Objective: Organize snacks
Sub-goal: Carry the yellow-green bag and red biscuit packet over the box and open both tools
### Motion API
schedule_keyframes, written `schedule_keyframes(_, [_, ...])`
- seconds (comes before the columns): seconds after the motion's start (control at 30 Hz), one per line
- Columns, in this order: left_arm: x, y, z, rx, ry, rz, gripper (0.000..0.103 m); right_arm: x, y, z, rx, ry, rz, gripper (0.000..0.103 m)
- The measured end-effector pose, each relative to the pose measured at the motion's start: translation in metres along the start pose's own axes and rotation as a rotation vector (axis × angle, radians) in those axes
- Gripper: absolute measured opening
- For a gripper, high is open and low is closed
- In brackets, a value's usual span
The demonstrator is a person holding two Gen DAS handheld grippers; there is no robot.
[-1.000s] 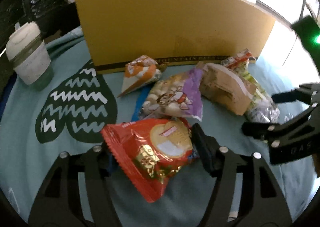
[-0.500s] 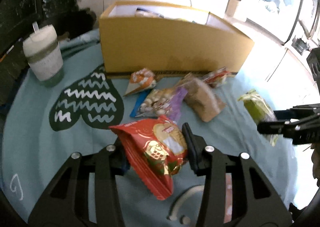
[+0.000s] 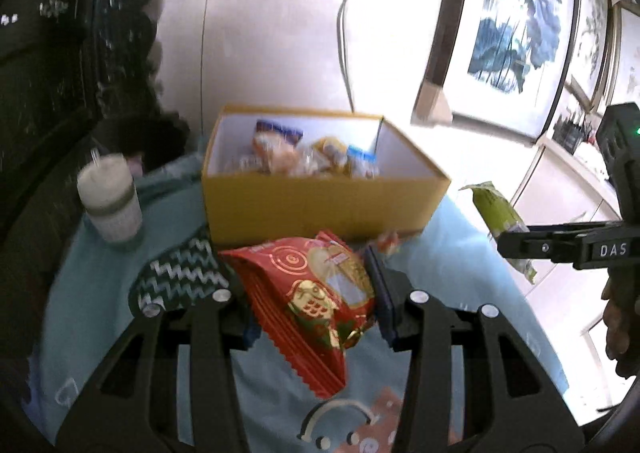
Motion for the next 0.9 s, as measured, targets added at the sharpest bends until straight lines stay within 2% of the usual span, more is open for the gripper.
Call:
schedule_keyframes(0.23, [-0.013,-0.06,0.012,-0.019,-0.022,-0.087,0.045,-0.031,-0.05,0.009,-0.005,-0.021,-0.098,0.063])
schedule_keyframes(0.47, [-0.007,-0.111,0.011,0.017,-0.06,-0.088,0.045,-0.05,-0.098,0.019,-0.035,-0.018,-0.163,0.063])
schedule_keyframes(0.57, [0.002,-0.122,0.015,0.005,-0.063,-0.076,0.045,-0.053,-0.113,0.026,-0.058,-0.014,-0.179,0.063])
schedule_keyframes(0.9, [0.034,-0.166,0.023,0.031,-0.077,-0.086,0.045,-0.038,-0.155,0.042,-0.099,0.001,-0.2,0.063])
Point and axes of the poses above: each gripper's, at about its wrist camera, not at the fingertips, and x roughly the way its jaws point, z to its left, y to its underside, the point moved 10 cm from there along x, roughly the way its jaws point, and after that the axes turned 9 degrees about x, right-handed, at the moved point
